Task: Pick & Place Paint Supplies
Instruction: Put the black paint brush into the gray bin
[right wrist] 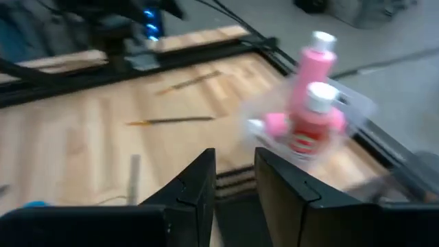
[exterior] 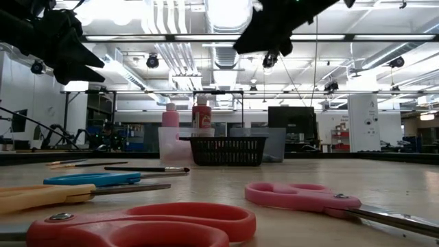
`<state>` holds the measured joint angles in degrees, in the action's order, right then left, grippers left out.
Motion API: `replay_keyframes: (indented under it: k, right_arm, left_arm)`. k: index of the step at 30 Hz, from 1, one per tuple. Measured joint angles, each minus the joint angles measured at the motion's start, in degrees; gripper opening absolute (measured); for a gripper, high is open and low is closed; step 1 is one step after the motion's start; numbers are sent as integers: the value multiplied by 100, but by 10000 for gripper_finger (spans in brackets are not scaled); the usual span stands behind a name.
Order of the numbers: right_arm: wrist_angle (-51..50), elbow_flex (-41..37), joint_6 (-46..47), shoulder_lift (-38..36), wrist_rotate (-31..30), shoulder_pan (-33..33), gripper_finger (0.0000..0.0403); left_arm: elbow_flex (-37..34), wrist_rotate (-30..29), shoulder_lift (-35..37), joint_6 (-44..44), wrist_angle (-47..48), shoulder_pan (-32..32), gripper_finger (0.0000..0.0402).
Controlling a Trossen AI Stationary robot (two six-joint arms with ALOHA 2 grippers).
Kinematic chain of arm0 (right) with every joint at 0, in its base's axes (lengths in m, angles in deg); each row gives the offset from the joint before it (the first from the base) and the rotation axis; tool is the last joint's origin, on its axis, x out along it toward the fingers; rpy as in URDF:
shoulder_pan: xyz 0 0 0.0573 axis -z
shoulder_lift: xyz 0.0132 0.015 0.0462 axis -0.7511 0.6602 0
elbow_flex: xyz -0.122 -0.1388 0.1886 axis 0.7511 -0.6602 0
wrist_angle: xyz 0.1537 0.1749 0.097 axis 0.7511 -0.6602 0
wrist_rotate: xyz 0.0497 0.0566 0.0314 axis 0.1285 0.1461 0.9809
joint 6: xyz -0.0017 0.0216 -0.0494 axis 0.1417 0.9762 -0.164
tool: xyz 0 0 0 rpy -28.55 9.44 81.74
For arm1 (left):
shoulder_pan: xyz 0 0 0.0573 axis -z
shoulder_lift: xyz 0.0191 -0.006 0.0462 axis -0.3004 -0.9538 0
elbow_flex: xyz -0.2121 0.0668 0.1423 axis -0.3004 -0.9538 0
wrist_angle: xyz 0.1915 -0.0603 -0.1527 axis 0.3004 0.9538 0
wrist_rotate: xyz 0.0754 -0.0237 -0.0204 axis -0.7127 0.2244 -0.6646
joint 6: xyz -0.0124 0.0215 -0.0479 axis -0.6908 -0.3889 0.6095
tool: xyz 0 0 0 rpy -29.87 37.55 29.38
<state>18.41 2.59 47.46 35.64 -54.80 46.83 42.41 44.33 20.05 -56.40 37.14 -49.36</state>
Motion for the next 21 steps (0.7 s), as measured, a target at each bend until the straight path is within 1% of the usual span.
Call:
replay_keyframes:
  k: [5,9,12,17,21]
  right_arm:
    - [728,-225,-18,37,115,-415,100]
    - [1534,-581,-95,119,207,-573,100]
    - [2181,-802,-11,329,451,-583,100]
    - [2948,-901,11,1018,687,-632,100]
    - [3232,-596,-279,1816,737,-740,100]
  left_arm:
    - [0,2,0,0,2,0,311]
    - [0,2,-1,0,0,0,311]
    - [0,0,-2,0,2,0,311]
    - [0,1,-2,0,2,0,311]
    - [0,2,-1,0,2,0,311]
